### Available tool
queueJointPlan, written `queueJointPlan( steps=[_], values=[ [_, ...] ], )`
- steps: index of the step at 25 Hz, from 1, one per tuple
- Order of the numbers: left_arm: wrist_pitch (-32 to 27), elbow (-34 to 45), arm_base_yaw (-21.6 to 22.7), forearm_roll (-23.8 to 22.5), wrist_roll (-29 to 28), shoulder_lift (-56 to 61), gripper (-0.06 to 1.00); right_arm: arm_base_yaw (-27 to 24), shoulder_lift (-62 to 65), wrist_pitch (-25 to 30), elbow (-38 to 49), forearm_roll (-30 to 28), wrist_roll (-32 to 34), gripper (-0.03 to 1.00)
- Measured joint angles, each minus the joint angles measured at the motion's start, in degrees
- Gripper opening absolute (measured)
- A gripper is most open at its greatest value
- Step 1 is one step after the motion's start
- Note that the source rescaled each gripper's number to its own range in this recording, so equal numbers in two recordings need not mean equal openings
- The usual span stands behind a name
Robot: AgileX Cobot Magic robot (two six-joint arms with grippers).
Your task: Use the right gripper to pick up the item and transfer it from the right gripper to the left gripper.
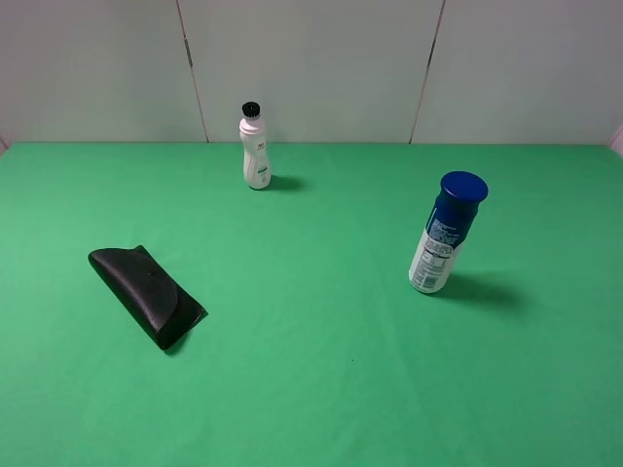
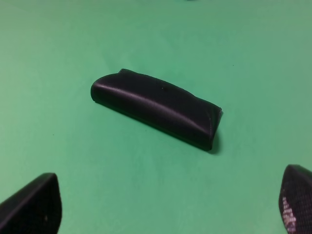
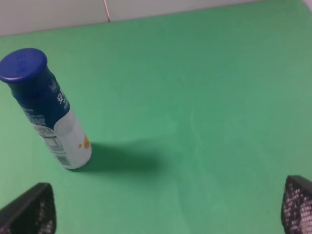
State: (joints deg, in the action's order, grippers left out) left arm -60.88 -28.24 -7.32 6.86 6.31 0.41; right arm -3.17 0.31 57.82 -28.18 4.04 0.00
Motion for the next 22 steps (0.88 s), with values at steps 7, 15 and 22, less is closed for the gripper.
queueJointPlan(
  steps=[7,15,22],
  values=[
    [0.0,0.0,0.0,0.0,0.0,0.0,1.0,0.0,0.0,0.0,0.0,0.0,0.0,1.0],
    [0.0,0.0,0.0,0.0,0.0,0.0,1.0,0.0,0.0,0.0,0.0,0.0,0.0,1.0],
    [0.0,0.0,0.0,0.0,0.0,0.0,1.0,0.0,0.0,0.1,0.0,0.0,0.0,1.0]
  ],
)
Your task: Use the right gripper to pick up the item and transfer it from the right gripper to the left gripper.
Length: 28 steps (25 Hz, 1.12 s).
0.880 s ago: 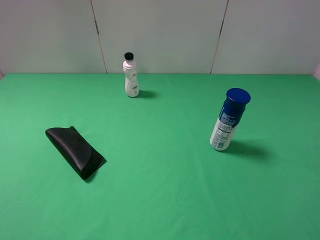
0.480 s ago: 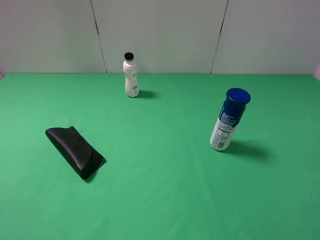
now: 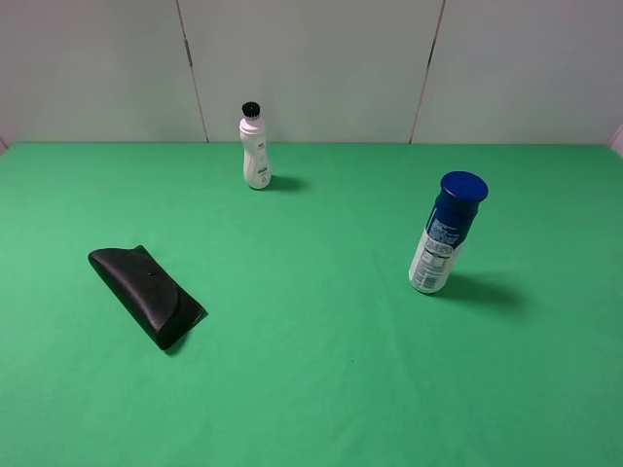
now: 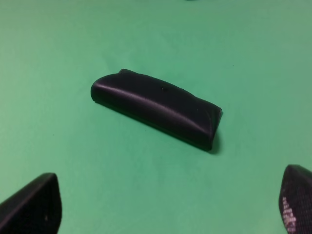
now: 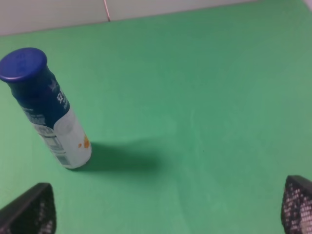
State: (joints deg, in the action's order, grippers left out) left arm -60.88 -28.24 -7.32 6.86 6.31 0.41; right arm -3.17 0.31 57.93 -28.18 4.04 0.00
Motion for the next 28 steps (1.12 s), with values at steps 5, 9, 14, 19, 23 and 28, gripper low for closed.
queueJointPlan(
  steps=[5,9,14,19,23,28],
  values=[
    [0.0,0.0,0.0,0.0,0.0,0.0,1.0,0.0,0.0,0.0,0.0,0.0,0.0,1.0],
    [0.0,0.0,0.0,0.0,0.0,0.0,1.0,0.0,0.0,0.0,0.0,0.0,0.0,1.0],
    [0.0,0.0,0.0,0.0,0.0,0.0,1.0,0.0,0.0,0.05,0.0,-0.82,0.0,1.0],
    [0.0,0.0,0.0,0.0,0.0,0.0,1.0,0.0,0.0,-0.01,0.0,-5.44,0.0,1.0],
    [0.0,0.0,0.0,0.0,0.0,0.0,1.0,0.0,0.0,-0.01,0.0,-5.99,0.0,1.0],
    [0.0,0.0,0.0,0.0,0.0,0.0,1.0,0.0,-1.11,-0.25,-0.11,-5.66,1.39,1.0]
  ],
)
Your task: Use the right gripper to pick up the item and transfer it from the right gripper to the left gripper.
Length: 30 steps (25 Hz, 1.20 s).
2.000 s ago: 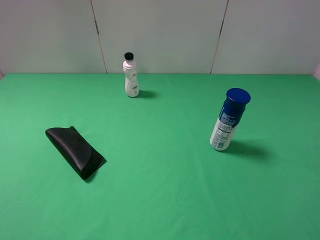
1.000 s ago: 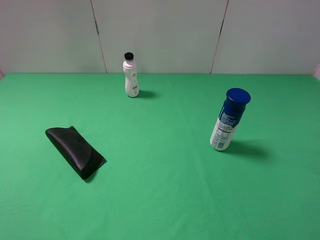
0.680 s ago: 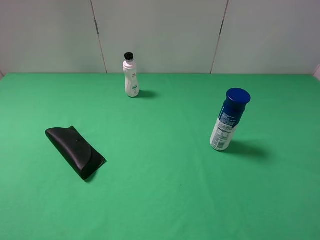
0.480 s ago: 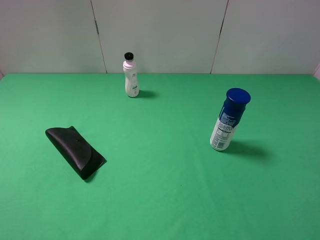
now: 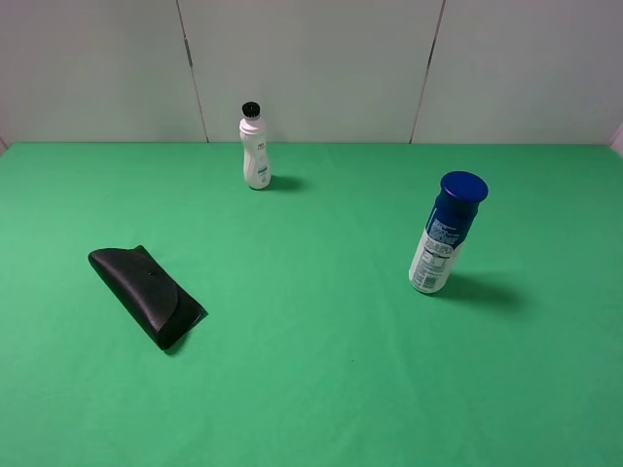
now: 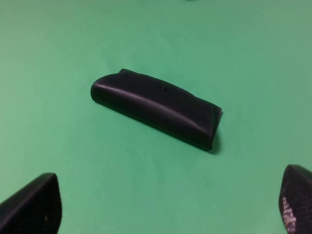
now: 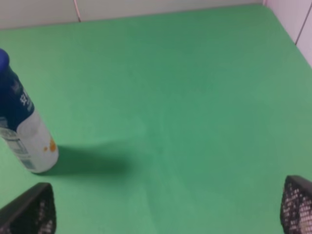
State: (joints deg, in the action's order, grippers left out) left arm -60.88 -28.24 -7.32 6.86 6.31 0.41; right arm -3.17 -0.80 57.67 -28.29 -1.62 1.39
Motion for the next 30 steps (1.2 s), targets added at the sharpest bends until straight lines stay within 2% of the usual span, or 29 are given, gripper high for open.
queueJointPlan(
  steps=[6,11,15,21,25,30],
  values=[
    [0.0,0.0,0.0,0.0,0.0,0.0,1.0,0.0,-16.34,-2.88,-4.2,-0.88,0.23,1.0],
    [0.0,0.0,0.0,0.0,0.0,0.0,1.0,0.0,-32.21,-3.9,-13.16,-0.89,0.26,1.0],
    [0.0,0.0,0.0,0.0,0.0,0.0,1.0,0.29,-44.06,-3.5,-20.82,1.62,1.23,1.0],
    [0.0,0.0,0.0,0.0,0.0,0.0,1.0,6.91,-57.91,-1.51,-29.91,2.35,3.54,1.0],
    [0.0,0.0,0.0,0.0,0.0,0.0,1.0,11.79,-64.63,-1.57,-36.03,1.62,7.16,1.0],
    [0.0,0.0,0.0,0.0,0.0,0.0,1.0,15.44,-72.32,-1.65,-42.17,2.01,12.09,1.0]
  ],
)
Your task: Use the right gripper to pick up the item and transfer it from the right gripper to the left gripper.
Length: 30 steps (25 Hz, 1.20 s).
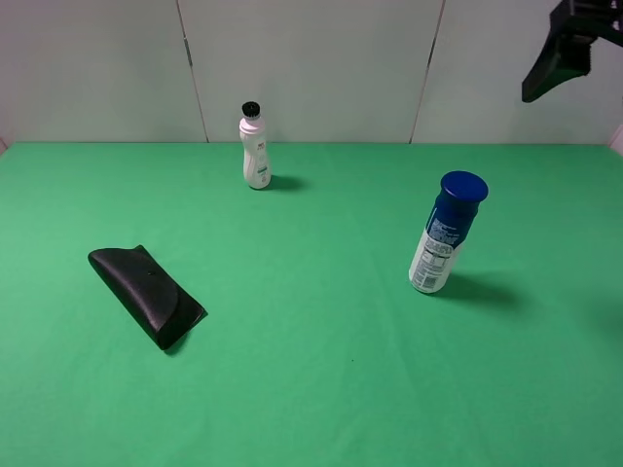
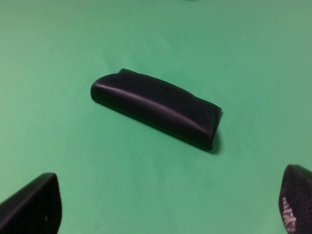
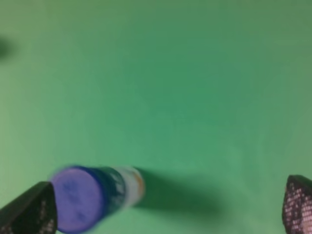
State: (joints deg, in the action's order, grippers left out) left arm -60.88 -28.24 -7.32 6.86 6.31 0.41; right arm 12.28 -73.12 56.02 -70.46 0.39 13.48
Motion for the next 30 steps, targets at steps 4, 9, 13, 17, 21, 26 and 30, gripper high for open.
queueJointPlan(
  steps=[4,9,13,17,21,26,30],
  values=[
    [0.0,0.0,0.0,0.0,0.0,0.0,1.0,1.91,-4.98,-0.1,-1.95,0.0,3.16,1.0],
    [0.0,0.0,0.0,0.0,0.0,0.0,1.0,4.21,-9.92,-0.27,-2.07,0.51,3.64,1.0],
    [0.0,0.0,0.0,0.0,0.0,0.0,1.0,4.92,-12.73,-0.36,-2.07,1.07,3.76,1.0],
    [0.0,0.0,0.0,0.0,0.0,0.0,1.0,5.57,-14.37,-0.25,-2.07,2.35,3.76,1.0],
    [0.0,0.0,0.0,0.0,0.0,0.0,1.0,5.87,-15.87,-0.05,-2.07,3.74,3.52,1.0],
    [0.0,0.0,0.0,0.0,0.0,0.0,1.0,5.87,-17.95,1.25,-2.07,4.74,2.83,1.0],
    [0.0,0.0,0.0,0.0,0.0,0.0,1.0,5.87,-18.44,1.07,-0.76,5.15,2.61,1.0]
  ],
)
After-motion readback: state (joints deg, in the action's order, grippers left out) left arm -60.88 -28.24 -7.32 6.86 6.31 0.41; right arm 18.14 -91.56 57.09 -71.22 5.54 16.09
